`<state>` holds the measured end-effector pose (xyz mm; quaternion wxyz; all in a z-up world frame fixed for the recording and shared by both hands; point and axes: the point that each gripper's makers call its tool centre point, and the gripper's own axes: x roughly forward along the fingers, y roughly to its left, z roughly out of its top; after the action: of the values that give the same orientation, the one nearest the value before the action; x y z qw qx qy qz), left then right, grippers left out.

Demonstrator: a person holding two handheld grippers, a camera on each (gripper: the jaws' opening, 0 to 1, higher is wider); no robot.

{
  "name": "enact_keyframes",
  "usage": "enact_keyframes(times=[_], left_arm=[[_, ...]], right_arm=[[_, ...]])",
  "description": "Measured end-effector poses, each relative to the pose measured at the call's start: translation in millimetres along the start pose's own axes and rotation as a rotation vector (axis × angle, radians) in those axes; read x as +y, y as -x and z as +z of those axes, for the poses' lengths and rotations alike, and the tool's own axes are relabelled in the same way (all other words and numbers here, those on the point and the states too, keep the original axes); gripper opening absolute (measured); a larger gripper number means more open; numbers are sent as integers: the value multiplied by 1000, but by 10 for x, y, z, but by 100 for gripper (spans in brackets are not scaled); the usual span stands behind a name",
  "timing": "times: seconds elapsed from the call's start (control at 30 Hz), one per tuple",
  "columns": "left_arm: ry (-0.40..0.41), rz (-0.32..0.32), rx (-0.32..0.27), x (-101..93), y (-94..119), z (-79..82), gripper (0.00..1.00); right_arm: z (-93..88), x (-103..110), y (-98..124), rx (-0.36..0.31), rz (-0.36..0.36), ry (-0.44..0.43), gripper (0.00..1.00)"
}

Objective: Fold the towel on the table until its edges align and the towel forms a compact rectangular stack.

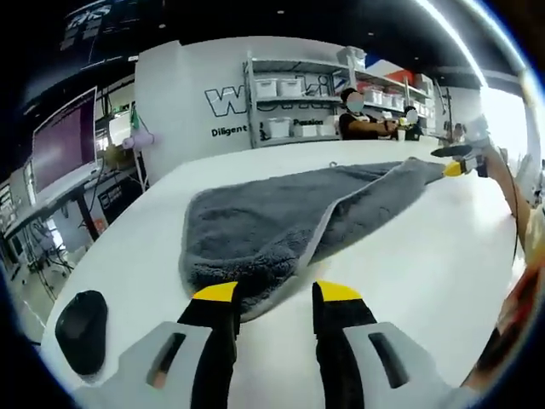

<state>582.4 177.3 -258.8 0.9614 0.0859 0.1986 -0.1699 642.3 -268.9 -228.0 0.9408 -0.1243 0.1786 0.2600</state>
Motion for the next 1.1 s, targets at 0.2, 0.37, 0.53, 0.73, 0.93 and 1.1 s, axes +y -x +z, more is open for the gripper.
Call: enact_keyframes(times=[0.2,0.37,0.53,0.73,0.93,1.1], left_arm=[[0,10,23,35,-118,-23,30],[-11,35,40,111,-179,-38,26],[-35,33,40,109,-177,-44,13],[-40,64,14,188,-125,-5,6],[-65,104,-66,312,-37,304,5],[-120,126,-101,398,-74,572,5]], right_arm=[[-6,-3,6,4,-2,2,98],[-14,-19,5,8,-5,4,98],[-25,-17,0,15,0,6,98],[-43,-5,-4,23,4,9,98],[-53,10,-5,26,9,8,98],[-57,44,0,30,16,14,98]])
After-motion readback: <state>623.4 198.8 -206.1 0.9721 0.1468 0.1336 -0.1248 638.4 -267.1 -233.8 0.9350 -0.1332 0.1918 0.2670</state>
